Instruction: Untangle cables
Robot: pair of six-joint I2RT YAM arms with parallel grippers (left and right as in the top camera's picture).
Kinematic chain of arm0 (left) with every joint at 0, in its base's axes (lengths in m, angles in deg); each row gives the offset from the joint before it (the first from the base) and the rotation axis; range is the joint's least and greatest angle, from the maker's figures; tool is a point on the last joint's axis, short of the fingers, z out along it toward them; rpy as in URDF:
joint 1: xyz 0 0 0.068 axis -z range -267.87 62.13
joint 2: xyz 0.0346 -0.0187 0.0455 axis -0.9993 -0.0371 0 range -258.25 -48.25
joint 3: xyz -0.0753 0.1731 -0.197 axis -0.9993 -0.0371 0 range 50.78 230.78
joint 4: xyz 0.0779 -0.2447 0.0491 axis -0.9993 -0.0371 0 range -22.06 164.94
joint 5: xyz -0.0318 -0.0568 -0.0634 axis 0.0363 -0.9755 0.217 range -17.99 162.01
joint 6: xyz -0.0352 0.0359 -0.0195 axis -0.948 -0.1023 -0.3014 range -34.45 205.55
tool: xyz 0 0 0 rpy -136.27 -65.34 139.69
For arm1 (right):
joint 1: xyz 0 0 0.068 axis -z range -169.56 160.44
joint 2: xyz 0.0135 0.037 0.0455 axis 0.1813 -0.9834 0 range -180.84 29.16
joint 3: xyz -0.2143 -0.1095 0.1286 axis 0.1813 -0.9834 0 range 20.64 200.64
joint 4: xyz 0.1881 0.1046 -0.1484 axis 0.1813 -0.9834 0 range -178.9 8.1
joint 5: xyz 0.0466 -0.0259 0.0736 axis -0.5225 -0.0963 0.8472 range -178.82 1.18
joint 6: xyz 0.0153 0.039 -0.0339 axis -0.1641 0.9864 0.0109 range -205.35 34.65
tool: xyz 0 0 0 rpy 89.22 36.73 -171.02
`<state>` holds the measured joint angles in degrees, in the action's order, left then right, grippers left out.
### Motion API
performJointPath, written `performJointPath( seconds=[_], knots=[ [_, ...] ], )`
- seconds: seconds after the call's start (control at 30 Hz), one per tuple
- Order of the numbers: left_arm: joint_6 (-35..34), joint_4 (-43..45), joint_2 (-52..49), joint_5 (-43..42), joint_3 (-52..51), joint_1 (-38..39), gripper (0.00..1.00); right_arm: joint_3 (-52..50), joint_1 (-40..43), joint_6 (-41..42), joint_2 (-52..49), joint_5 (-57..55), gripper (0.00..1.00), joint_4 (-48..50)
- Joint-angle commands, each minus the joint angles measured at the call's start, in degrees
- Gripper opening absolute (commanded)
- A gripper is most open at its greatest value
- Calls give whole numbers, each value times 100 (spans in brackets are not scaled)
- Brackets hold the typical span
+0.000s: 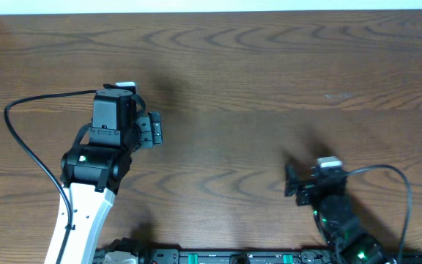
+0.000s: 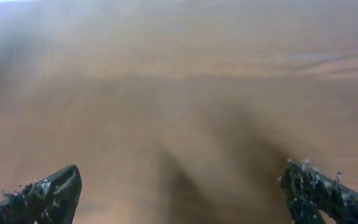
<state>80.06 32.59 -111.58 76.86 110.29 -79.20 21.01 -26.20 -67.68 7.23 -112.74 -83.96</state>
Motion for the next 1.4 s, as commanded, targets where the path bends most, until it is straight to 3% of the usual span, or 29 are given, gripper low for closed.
performJointPath(
  seconds=[0.0,0.33,0.5,0.53,0.6,1.0,1.2,1.37],
  knots=[
    [55,44,-22,70,35,-24,90,-4,846,-59,750,-101,99,-31],
    [50,146,-22,-42,35,-24,91,-4,2638,-59,2079,-101,99,-31],
    [31,278,-22,-44,35,-24,92,-4,3401,-59,2164,-101,99,-28],
    [31,302,-22,-42,35,-24,97,-4,3499,-59,2164,-101,99,-28],
    [26,326,-22,-44,35,-24,98,-4,3738,-59,2164,-101,99,-28],
    [-155,542,13,-70,-151,-24,98,-4,3897,-59,2164,-101,99,-31],
    [-424,1781,289,-916,-986,-17,98,-4,3897,-59,2164,-101,99,-31],
    [-601,2610,409,-935,-1790,-20,99,-4,3897,-59,2164,-101,99,-31]
  ],
)
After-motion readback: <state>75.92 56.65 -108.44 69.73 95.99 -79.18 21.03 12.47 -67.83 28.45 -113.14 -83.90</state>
